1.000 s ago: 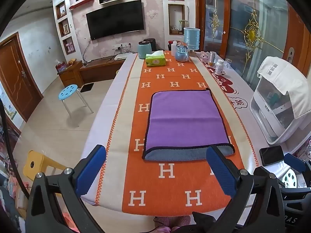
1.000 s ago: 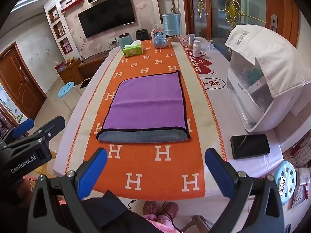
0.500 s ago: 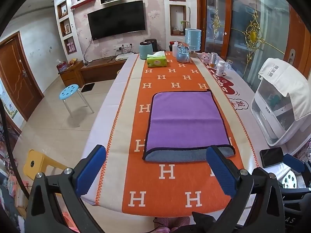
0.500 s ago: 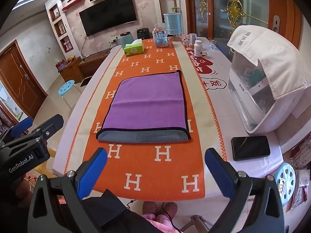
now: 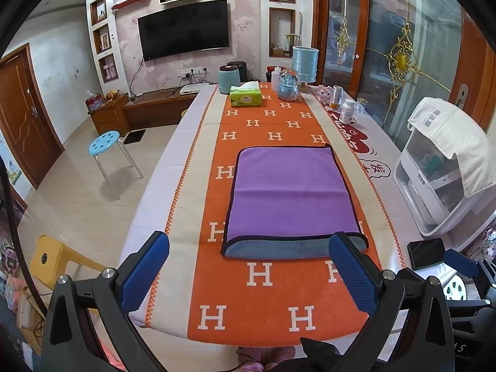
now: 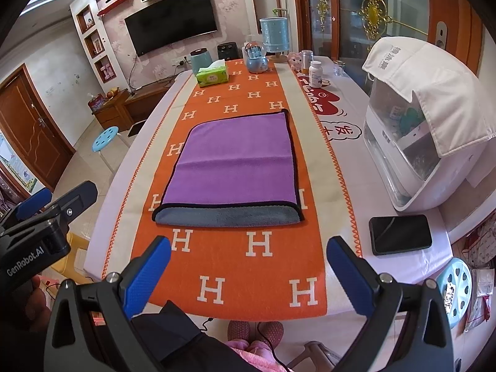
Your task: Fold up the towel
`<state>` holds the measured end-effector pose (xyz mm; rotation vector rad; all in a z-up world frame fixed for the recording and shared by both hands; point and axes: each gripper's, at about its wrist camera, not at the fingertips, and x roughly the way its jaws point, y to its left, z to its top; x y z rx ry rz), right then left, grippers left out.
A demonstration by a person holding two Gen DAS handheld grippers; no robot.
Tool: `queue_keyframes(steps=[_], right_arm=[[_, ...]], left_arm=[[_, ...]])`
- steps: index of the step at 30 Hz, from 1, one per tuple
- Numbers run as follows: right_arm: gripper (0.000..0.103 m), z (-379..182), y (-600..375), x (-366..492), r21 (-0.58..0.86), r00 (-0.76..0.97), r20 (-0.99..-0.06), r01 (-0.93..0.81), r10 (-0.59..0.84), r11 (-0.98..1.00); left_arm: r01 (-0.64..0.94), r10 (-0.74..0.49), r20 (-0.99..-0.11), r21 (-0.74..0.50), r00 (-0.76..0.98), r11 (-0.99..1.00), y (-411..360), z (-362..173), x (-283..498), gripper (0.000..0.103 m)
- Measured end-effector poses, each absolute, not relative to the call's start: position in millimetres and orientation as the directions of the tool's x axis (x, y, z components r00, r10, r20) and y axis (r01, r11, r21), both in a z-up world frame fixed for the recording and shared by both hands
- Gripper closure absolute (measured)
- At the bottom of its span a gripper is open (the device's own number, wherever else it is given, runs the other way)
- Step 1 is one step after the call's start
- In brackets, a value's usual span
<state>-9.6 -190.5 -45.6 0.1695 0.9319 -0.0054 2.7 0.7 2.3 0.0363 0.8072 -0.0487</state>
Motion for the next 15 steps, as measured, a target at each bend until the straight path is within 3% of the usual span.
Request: queue_keyframes(steps=[15], right_arm=[[0.002,-51.0,-193.0,-11.8,0.148,0.583,-0.810,0.095,0.065,0.984]], left_arm=[[0.064,-0.049,-0.751,-0.009,0.658,0.998,9.7,-6.8,4.9,0.001]])
